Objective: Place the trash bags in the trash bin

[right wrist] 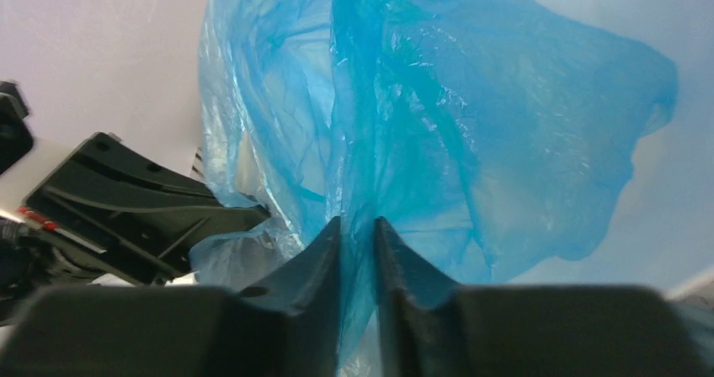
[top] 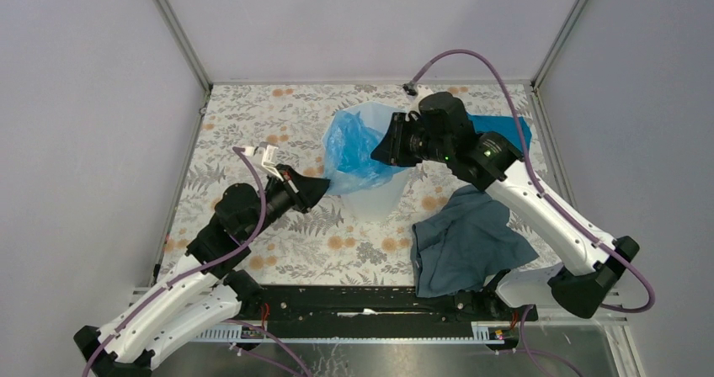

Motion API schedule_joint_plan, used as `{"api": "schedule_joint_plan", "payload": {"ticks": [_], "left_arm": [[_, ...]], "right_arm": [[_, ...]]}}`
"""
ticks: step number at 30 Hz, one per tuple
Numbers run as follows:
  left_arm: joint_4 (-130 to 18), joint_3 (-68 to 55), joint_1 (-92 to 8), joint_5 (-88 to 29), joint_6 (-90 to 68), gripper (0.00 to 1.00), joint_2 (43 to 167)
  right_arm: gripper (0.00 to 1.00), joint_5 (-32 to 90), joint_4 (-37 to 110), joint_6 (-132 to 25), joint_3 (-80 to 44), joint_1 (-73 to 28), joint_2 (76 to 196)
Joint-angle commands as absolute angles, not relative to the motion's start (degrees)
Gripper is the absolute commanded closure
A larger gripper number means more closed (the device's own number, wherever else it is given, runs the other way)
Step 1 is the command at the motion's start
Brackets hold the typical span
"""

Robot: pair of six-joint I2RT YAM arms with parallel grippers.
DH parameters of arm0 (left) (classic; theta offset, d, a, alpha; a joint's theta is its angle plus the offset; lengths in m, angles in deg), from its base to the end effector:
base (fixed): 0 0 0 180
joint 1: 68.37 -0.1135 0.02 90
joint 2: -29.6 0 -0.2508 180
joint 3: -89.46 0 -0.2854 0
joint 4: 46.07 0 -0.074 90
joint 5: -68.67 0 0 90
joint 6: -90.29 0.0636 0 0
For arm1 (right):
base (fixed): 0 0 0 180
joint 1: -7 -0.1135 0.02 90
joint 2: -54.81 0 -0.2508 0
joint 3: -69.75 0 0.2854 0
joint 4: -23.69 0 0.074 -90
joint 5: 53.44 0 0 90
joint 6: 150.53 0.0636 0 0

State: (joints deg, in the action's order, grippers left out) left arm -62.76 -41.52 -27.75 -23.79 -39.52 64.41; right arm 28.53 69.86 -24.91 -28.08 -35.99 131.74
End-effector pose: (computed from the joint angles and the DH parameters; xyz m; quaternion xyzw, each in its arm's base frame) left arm 0.1714 -0.1506 0.3208 0.0200 0.7220 -0.4583 0.5180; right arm 0.2527 0.2477 0.4011 -0.0916 0.8384 0.3840 0.3757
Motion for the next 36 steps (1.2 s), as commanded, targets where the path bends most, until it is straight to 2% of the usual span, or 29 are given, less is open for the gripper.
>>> {"api": "schedule_joint_plan", "payload": {"ticks": [1,3,4,5,7,8,13,16,23,26,28,31,32,33,36], "left_arm": [[-63.7,-41.33,-27.77,-22.54,-41.14,0.89,63.37],[-69.81,-38.36,-27.84,-20.66,-40.33,0.84,63.46],[-73.42,-36.11,-27.83,-18.69,-39.74,0.77,63.82],[-76.82,-33.39,-27.84,-17.86,-38.67,0.68,64.34],[-82.46,-27.89,-27.78,-17.12,-36.45,0.41,65.8],[-84.59,-25.25,-27.78,-16.89,-35.45,0.32,66.44],[-88.08,-13.25,-27.82,-18.65,-32.15,0.09,72.86],[-88.32,-7.54,-27.8,-19.52,-29.74,0.01,78.65],[-93.6,2.13,-27.77,-11.54,-26.16,0.02,91.55],[-92.36,1.06,-27.77,-11.58,-25.31,0.1,92.84],[-91.98,-0.3,-27.77,-9.23,-25.29,0.22,92.76],[-91.63,-3.18,-27.86,-3.29,-26.18,0.56,91.13],[-91.03,-4.72,-27.82,-2.15,-26.77,0.64,89.83],[-90.03,-6.94,-27.82,-1.7,-27.43,0.69,88.16],[-85.69,-15.12,-27.83,-2.22,-29.99,0.75,81.25]], "right_arm": [[0.86,33.99,67.78,-29.2,-28.09,-36.18,125.04],[0.97,32.71,65.86,-31.52,-25.95,-36.22,123.02],[1.0,31.83,64.59,-32.43,-24.82,-36.2,122.15],[1.0,30.87,63.47,-33.4,-23.81,-36.22,121.31],[1.0,28.9,61.89,-34.94,-22.54,-36.19,120.2],[1.0,27.88,61.21,-35.74,-22.01,-36.21,119.79],[1.0,24.2,58.81,-37.38,-20.85,-36.28,118.58],[1.0,23.82,58.93,-37.5,-20.88,-36.2,117.98],[1.0,24.7,58.81,-37.06,-19.08,-36.24,115.56],[1.0,26.28,59.48,-37.03,-18.27,-36.16,114.58],[1.0,27.7,60.5,-37.19,-18.08,-36.31,114.05],[1.0,30.78,62.99,-36.87,-17.46,-36.23,112.7],[1.0,32.31,63.97,-36.54,-17.08,-36.2,112.08],[1.0,33.64,64.95,-36.14,-16.28,-36.2,110.91],[0.97,35.37,66.76,-34.47,-13.61,-36.24,107.36]]}}
